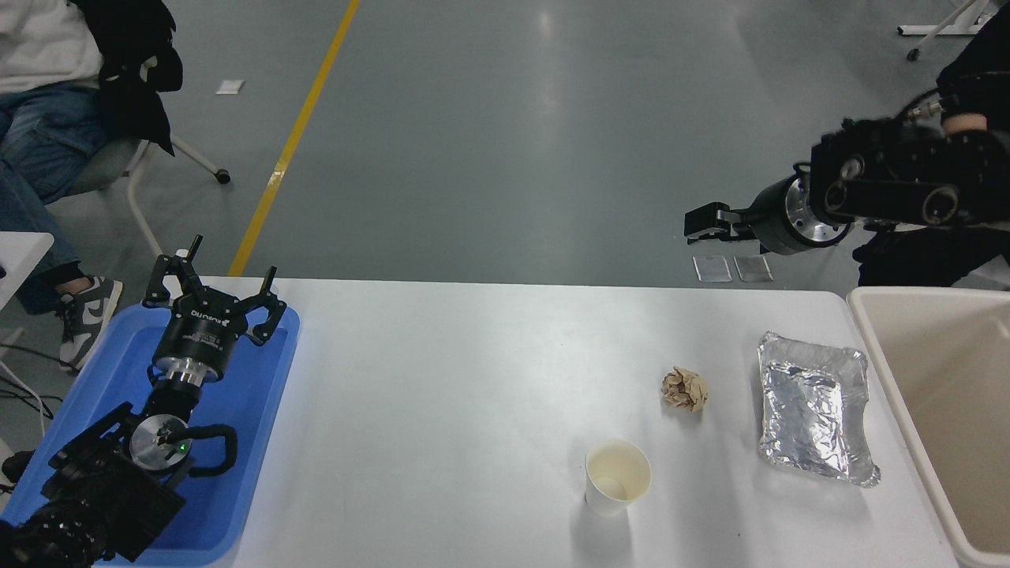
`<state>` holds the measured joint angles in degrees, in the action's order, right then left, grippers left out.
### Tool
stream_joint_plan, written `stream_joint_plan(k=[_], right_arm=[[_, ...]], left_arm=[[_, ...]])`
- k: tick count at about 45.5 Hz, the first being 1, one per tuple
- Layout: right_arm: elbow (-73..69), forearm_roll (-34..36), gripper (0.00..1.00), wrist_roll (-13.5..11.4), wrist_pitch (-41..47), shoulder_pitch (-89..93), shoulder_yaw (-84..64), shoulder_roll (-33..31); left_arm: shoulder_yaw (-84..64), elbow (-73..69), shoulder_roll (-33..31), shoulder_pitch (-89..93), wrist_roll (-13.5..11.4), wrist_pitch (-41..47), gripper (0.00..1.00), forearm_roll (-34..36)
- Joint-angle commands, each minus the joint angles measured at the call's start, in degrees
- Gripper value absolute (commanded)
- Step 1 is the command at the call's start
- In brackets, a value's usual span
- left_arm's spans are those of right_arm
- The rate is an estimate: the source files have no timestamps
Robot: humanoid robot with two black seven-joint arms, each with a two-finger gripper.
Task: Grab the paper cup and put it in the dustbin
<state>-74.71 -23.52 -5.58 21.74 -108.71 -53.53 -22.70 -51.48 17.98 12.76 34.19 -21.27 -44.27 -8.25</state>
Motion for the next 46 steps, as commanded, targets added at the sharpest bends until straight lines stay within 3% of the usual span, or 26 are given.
stream_joint_plan(k=[1, 17, 34, 46], right_arm=[[-11.3, -2.7, 1.00, 0.0, 2.7, -6.8, -2.1, 0.3], [-12.0, -1.9, 1.00, 0.2, 3.0, -8.1, -1.4, 2.2], [-14.7, 10.2, 1.00, 0.2, 4.3, -5.0, -1.0, 4.0], [-13.6, 10.5, 1.00, 0.2, 2.5, 1.4, 0.7, 4.4]], left_arm=[[0.1, 0.0, 0.1, 0.0, 0.0, 0.1, 1.00, 0.0], [0.1, 0.0, 0.1, 0.0, 0.0, 0.1, 1.00, 0.0], [0.0, 0.0, 0.1, 0.0, 0.0, 0.1, 1.00, 0.0], [0.1, 0.0, 0.1, 0.0, 0.0, 0.1, 1.00, 0.0]])
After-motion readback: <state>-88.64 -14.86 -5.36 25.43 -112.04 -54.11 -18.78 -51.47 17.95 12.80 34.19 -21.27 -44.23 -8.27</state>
